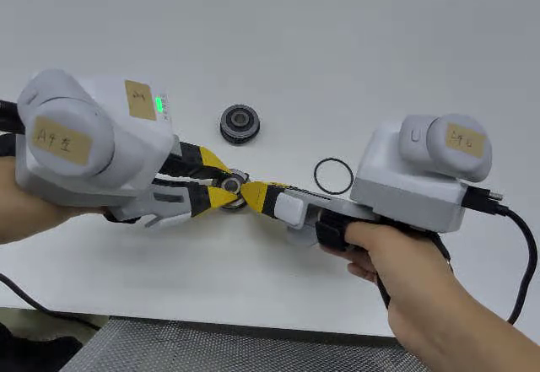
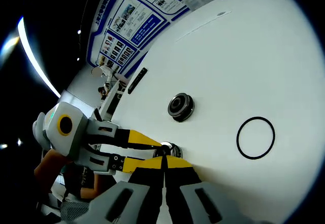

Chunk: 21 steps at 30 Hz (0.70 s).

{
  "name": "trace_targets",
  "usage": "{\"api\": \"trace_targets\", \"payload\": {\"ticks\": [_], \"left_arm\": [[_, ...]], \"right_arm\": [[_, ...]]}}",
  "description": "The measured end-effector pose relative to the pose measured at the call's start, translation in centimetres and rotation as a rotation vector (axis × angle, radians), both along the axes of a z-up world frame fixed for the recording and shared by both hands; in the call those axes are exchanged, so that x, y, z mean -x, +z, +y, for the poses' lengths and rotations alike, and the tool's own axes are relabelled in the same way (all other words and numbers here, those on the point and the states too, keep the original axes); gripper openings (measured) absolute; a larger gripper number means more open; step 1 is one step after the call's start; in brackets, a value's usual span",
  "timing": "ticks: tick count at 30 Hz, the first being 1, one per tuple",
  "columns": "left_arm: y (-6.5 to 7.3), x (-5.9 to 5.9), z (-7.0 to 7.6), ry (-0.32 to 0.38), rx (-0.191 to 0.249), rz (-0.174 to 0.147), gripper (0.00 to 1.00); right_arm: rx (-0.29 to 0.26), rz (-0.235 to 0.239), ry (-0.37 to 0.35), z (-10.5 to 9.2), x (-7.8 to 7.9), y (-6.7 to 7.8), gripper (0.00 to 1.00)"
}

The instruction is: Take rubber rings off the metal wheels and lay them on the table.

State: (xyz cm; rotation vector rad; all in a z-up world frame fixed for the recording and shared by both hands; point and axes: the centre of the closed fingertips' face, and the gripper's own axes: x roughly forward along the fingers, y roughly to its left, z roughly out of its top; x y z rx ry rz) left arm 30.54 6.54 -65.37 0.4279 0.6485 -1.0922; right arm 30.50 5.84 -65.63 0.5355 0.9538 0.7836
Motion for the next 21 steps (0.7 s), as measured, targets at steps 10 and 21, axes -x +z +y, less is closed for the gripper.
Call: {"api": "trace_targets", "payload": {"ticks": [10,21], "left_arm": [[0.02,0.02,-0.05,-0.002,0.002,0.001,0.12],[0.03,-0.01,-0.04,-0.004,-0.002,-0.002,0.12]], "right_arm": [[0.006,-0.011,0.006,0.09,0.1,0.17,0.01],[0.016,-0.018,0.022,0.26,0.12,0.23,0.01]]}}
